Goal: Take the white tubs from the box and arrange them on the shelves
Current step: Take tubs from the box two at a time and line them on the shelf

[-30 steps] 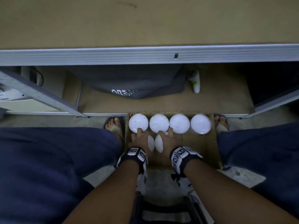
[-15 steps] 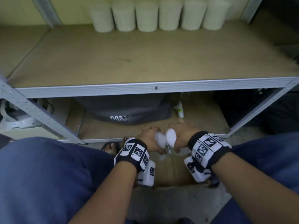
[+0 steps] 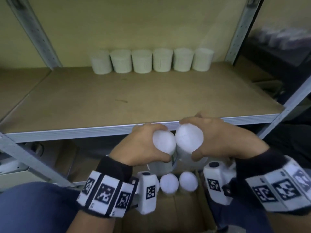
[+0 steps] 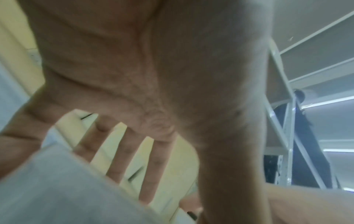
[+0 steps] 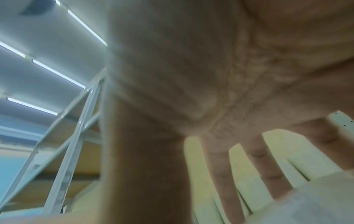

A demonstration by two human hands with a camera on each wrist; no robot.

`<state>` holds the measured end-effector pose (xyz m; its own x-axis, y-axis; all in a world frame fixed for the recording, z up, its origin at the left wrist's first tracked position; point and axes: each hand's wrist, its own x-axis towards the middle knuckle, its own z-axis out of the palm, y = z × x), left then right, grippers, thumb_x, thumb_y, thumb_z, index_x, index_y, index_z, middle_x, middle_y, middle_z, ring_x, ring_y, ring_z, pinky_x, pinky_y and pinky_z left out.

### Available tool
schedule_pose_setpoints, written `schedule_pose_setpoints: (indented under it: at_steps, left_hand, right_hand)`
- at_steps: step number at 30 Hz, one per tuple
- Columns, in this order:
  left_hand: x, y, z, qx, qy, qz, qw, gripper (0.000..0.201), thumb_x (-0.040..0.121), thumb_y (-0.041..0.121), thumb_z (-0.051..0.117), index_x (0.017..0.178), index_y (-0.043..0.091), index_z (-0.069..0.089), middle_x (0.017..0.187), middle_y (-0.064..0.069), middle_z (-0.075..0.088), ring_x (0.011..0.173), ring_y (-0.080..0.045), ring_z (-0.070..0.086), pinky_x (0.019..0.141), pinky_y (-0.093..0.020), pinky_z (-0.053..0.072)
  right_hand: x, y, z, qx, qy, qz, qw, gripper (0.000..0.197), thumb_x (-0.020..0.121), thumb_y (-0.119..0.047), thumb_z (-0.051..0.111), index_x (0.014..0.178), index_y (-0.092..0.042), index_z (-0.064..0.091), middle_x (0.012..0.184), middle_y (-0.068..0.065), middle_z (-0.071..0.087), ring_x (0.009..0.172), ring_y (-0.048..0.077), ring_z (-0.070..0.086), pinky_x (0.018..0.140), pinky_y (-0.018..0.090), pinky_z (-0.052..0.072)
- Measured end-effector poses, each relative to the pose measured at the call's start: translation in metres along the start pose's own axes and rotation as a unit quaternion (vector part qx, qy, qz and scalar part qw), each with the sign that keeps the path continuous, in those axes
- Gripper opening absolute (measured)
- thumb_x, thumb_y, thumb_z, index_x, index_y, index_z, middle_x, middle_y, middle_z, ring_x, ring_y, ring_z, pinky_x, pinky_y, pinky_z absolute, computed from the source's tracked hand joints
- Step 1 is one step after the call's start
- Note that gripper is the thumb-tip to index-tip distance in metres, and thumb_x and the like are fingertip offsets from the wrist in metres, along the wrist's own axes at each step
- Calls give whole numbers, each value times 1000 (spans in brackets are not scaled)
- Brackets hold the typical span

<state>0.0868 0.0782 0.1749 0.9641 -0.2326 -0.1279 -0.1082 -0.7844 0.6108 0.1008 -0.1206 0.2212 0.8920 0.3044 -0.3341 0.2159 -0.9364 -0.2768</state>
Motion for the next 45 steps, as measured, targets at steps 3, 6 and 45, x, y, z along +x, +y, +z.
schedule_pose_setpoints:
  at_steps: [3,6,45]
  left_hand:
    - [5,15,-26,10,54,29,998,67,58,41,81,119,41,57,122,20,55,115,-9,48,86,-24,42]
    - [23,25,-49,17,98,36,994,64,56,50,79,116,40,60,127,17,56,120,-12,48,94,-32,46]
    - [84,13,-62,121,165,68,976,28,83,30,62,110,30,68,120,13,64,115,-6,55,93,-19,42]
  right_hand:
    - [-1,1,-24,27,46,-18,998,90,59,-38,81,133,-52,33,127,-15,35,111,18,47,87,34,49]
    - [12,3,-46,50,101,-21,993,87,62,-35,82,135,-47,37,121,-14,36,103,11,43,79,25,39]
    - [80,25,-45,-13,246,-48,968,30,89,-22,58,119,-22,63,121,-3,60,117,14,50,91,21,38]
